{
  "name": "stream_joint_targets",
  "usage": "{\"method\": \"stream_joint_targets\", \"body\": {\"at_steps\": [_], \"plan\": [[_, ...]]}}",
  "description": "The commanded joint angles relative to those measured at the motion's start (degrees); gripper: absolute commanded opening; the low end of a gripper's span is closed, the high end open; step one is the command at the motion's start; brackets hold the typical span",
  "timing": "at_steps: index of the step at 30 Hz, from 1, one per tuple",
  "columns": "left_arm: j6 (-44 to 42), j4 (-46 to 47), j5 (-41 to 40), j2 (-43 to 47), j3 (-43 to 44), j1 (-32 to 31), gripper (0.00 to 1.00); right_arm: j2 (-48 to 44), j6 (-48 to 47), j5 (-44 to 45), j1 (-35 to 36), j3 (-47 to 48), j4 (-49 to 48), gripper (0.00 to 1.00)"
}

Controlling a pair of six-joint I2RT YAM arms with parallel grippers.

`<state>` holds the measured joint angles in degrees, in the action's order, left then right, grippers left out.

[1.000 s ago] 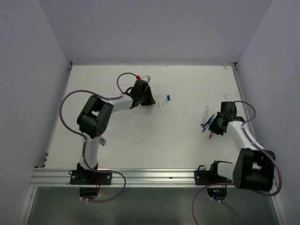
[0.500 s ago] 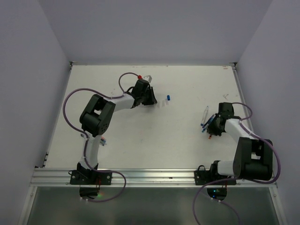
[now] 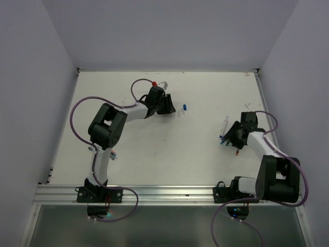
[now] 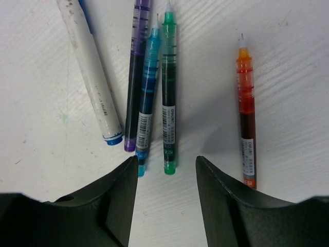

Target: Open the pen caps

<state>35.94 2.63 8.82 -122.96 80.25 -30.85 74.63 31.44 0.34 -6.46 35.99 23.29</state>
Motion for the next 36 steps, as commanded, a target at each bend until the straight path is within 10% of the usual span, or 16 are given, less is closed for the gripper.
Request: {"method": "stream_joint_targets", "body": {"at_steps": [1, 9, 11, 20, 24, 36], "plan": [[-0.52, 0.27, -0.12, 0.17, -0.53, 0.0, 0.47, -4.04, -0.85, 0.28, -0.22, 0.05, 1.58, 0.53], [0.0, -0.26, -2.31, 3.77, -2.89, 0.0, 0.63, -10.2, -0.86, 4.31, 5.55, 7.07, 7.82, 0.75], [0.44, -0.17, -3.54, 6.31, -4.21, 0.18, 0.65, -10.82, -0.15, 8.87, 10.04, 10.41, 9.75, 0.98], [9.99, -22.19, -25.07, 23.8, -11.58, 3.15, 0.65, 1.56, 1.96, 17.77, 32.36, 22.72, 13.19, 0.99], [14.85, -31.71, -31.92, 32.24, -17.13, 7.2, 0.82, 5.78, -1.64, 11.8, 36.51, 23.08, 7.94, 0.98], [17.58, -36.12, -32.73, 48.6, -31.9, 17.75, 0.8, 8.08, -2.61, 5.02, 38.8, 18.16, 0.01, 0.95]]}}
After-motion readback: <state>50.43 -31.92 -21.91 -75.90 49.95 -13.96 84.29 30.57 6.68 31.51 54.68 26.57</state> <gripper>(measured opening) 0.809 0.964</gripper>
